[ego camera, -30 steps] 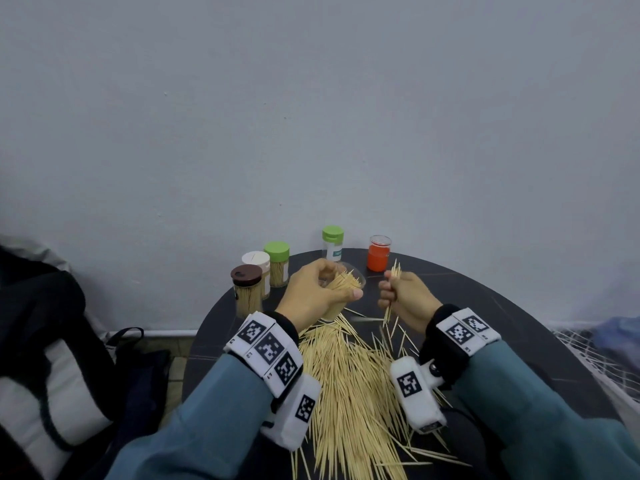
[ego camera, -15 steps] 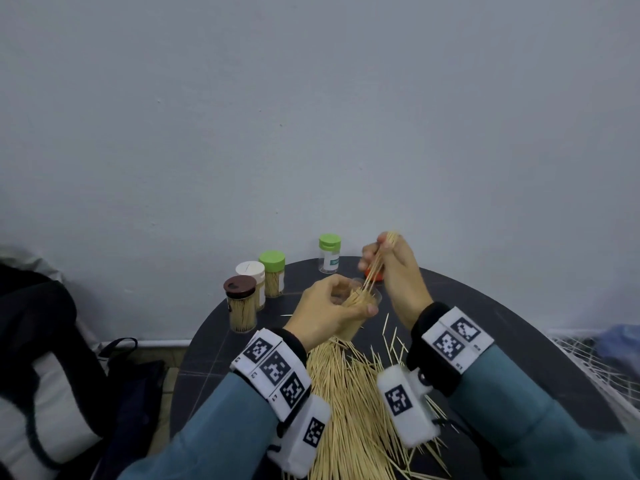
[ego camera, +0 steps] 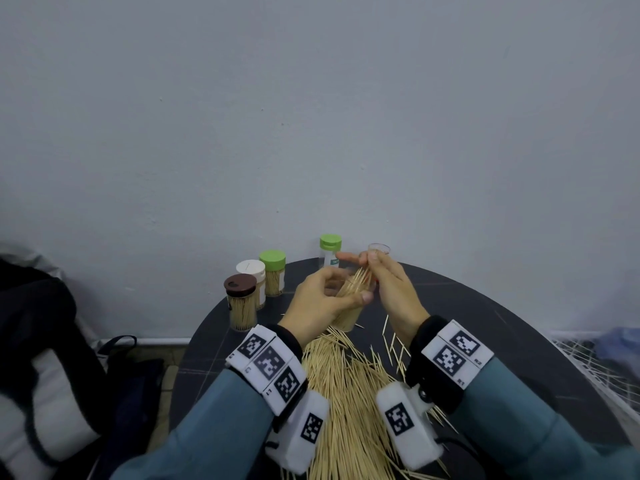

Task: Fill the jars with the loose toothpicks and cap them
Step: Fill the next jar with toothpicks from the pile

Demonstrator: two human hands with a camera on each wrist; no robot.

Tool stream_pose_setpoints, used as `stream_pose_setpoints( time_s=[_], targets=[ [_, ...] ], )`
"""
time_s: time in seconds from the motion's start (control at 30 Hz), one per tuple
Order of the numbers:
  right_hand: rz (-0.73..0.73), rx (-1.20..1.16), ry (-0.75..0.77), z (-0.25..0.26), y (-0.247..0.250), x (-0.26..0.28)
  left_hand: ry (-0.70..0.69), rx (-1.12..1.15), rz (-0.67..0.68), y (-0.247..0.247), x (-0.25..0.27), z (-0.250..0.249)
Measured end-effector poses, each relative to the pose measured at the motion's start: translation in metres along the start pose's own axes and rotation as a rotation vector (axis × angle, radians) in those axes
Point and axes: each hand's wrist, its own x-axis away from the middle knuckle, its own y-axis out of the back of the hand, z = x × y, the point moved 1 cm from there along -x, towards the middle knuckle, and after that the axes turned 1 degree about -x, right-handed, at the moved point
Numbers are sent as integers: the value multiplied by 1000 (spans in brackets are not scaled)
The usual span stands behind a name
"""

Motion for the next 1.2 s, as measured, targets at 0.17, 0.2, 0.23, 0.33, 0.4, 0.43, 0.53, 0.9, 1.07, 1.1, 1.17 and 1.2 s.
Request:
stream_pose_setpoints(
  time_s=[0.17, 0.2, 0.23, 0.33, 0.4, 0.43, 0.53, 0.9, 1.07, 1.1, 1.17, 1.2],
  targets=[
    [27, 90, -56, -6, -2, 6, -4, -7, -4, 2, 2, -2],
    [15, 75, -57, -4, -2, 7, -1, 1, -7, 3, 2, -3],
    [2, 70, -59, 0, -2, 8, 1, 7, -5, 4, 3, -3],
    [-23, 106, -61, 7, -1, 7, 2, 2, 9, 5, 5, -4],
    [-38, 111, -63, 6, -2, 6, -8, -1, 19, 5, 6, -4],
    [-48, 109, -65, 4, -2, 5, -10, -1, 23, 5, 6, -4],
    [-54, 88, -59, -1, -3, 6, -9, 2, 14, 7, 6, -5],
    [-57, 178, -169, 5, 9, 12, -2, -47, -17, 11, 6, -4],
    [24, 690, -384, -8, 32, 16, 7, -44, -64, 13, 6, -5],
    [145, 884, -460, -12, 36, 21, 8, -45, -68, 13, 6, -6],
    [377, 1197, -588, -18, 38, 32, 14, -57, -69, 13, 7, -6],
    [452, 1297, -631, -19, 37, 38, 19, -67, -67, 13, 7, -6]
  ],
)
